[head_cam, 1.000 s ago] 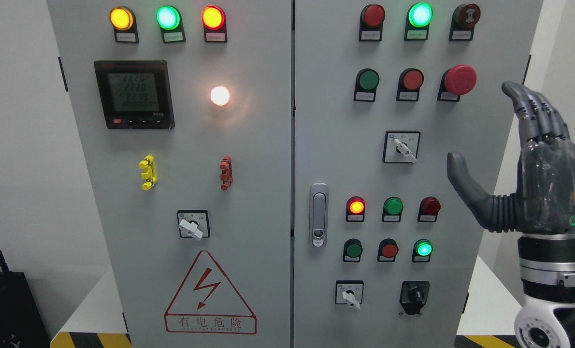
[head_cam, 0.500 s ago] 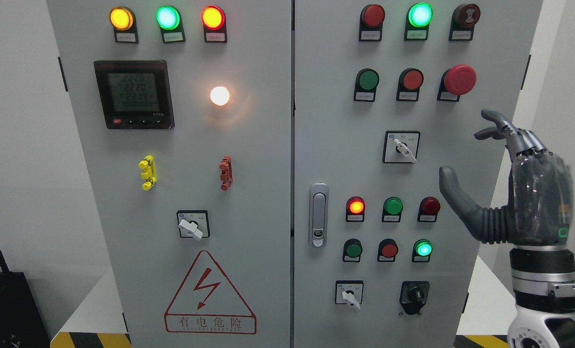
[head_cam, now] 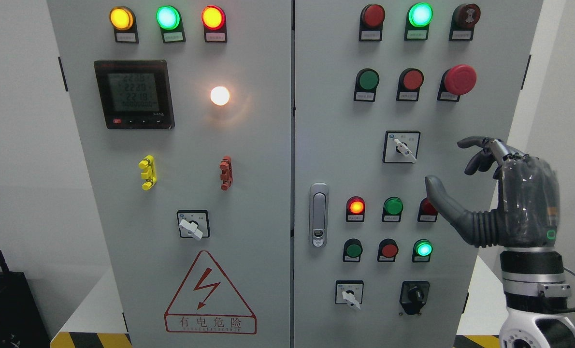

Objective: Rotate and turn off gray switch
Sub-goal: 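Move the right hand toward the white rotary switch on the door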

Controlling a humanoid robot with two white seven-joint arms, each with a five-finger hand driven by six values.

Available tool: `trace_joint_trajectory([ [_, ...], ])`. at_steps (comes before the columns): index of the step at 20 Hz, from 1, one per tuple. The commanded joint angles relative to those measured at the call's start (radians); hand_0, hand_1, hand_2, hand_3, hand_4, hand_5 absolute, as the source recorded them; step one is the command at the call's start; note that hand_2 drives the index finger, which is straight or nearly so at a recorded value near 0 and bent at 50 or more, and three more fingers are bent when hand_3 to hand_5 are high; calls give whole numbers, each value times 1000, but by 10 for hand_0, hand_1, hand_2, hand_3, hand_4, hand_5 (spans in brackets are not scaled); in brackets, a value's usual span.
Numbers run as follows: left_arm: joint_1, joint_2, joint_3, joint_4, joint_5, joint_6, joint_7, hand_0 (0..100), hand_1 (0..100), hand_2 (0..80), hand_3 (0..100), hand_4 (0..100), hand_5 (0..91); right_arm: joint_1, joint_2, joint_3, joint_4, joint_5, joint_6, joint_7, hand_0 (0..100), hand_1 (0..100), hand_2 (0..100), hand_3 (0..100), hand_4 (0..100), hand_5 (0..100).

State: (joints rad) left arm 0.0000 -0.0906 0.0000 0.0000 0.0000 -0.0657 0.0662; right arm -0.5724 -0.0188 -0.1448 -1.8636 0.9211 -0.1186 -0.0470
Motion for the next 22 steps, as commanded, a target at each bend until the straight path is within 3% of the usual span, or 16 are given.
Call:
trace_joint_trajectory([
  [1, -9, 0, 8, -26, 20, 0, 0, 120, 389, 0, 0, 0, 0, -7, 45, 10, 14, -5, 34, 30, 51, 428, 477, 1000, 973, 1000],
  [7, -9, 0, 8, -26, 20, 0, 0, 120, 389, 0, 0, 0, 0, -15, 97, 13, 30, -45, 77, 42, 44, 397, 485, 1000, 978, 1000],
  [9, -9, 0, 9, -26, 20, 0, 0, 120, 389, 0, 0, 0, 0, -20, 100, 24, 30, -44, 99, 38, 1, 399, 487, 1000, 978, 1000],
  [22, -9, 0, 8, -26, 18, 0, 0, 120, 389, 0, 0, 0, 0, -73, 112, 71, 81, -41, 175, 32, 0, 428, 531, 970, 946, 1000],
])
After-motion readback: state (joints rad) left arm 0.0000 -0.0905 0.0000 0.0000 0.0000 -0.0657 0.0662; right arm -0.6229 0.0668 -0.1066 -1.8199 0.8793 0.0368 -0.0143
